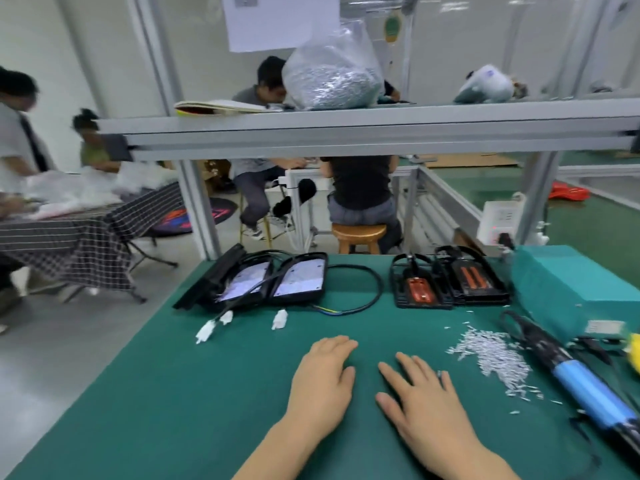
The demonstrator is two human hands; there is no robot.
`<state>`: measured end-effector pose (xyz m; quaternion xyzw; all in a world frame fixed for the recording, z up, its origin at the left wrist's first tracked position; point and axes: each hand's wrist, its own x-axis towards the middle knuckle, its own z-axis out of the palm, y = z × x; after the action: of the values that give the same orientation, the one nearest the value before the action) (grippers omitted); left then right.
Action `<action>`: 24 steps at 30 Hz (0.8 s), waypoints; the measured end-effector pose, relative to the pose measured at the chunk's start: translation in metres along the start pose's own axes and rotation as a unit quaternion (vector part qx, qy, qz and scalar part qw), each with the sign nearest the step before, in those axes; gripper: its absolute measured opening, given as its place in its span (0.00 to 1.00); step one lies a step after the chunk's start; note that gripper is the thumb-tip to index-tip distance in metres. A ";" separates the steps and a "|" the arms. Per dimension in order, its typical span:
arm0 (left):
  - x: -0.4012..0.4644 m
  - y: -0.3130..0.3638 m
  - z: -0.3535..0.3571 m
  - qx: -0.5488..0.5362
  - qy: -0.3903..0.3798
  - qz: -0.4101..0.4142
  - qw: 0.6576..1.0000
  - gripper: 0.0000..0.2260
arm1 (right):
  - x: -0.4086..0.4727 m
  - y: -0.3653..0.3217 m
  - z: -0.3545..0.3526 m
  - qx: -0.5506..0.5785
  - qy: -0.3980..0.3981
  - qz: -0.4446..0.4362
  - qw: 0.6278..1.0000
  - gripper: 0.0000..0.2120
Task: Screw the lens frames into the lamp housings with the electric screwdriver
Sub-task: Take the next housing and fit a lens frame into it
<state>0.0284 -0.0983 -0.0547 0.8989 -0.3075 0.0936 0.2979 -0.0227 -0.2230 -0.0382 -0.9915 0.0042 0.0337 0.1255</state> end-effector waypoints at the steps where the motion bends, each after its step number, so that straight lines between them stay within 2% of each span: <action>1: 0.003 -0.005 -0.006 -0.004 0.020 -0.001 1.000 0.20 | -0.026 0.031 0.019 -0.003 0.031 0.035 0.999 0.26; 2: 0.007 -0.009 -0.015 -0.010 0.037 -0.005 0.999 0.19 | -0.030 0.031 0.017 -0.047 -0.020 0.097 0.994 0.26; 3: 0.011 -0.014 -0.024 -0.009 0.060 -0.006 0.998 0.18 | -0.032 0.036 0.020 -0.079 -0.028 0.132 0.988 0.26; 4: 0.015 -0.020 -0.035 -0.003 0.088 -0.011 0.996 0.18 | -0.027 0.039 0.023 -0.098 0.000 0.085 0.992 0.26; 5: 0.021 -0.027 -0.045 0.007 0.127 -0.018 0.992 0.18 | -0.024 0.031 0.027 -0.078 0.014 0.074 0.994 0.26; 8: 0.038 -0.056 -0.078 0.068 0.251 -0.092 0.961 0.23 | -0.020 0.036 0.021 -0.011 0.000 0.113 0.994 0.30; 9: 0.043 -0.066 -0.088 0.086 0.274 -0.127 0.950 0.26 | -0.021 0.037 0.017 -0.013 -0.017 0.119 0.993 0.38; 11: 0.050 -0.087 -0.104 0.092 0.281 -0.197 0.935 0.30 | -0.022 0.029 0.015 -0.037 -0.028 0.122 0.991 0.62; 12: 0.053 -0.097 -0.111 0.090 0.273 -0.230 0.930 0.33 | -0.018 0.031 0.015 -0.034 -0.019 0.128 0.991 0.67; 13: 0.057 -0.107 -0.117 0.089 0.260 -0.258 0.926 0.34 | -0.020 0.030 0.015 -0.043 -0.021 0.128 0.991 0.66; 14: 0.060 -0.116 -0.122 0.092 0.245 -0.281 0.923 0.35 | -0.021 0.030 0.017 -0.040 -0.017 0.117 0.992 0.59; 16: 0.066 -0.133 -0.129 0.111 0.205 -0.312 0.921 0.34 | -0.021 0.035 0.024 -0.020 0.000 0.098 0.995 0.35; 17: 0.068 -0.140 -0.130 0.122 0.181 -0.315 0.924 0.31 | -0.021 0.036 0.025 -0.023 0.000 0.101 0.995 0.29; 20: 0.070 -0.152 -0.128 0.119 0.141 -0.276 0.943 0.14 | -0.024 0.036 0.026 -0.044 0.010 0.098 0.994 0.27; 24: 0.069 -0.158 -0.127 0.098 0.166 -0.244 0.950 0.10 | -0.024 0.038 0.027 -0.053 0.004 0.109 0.993 0.27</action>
<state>0.1814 0.0428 -0.0033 0.9429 -0.0140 0.1960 0.2689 -0.0491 -0.2532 -0.0723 -0.9906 0.1105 0.0434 0.0683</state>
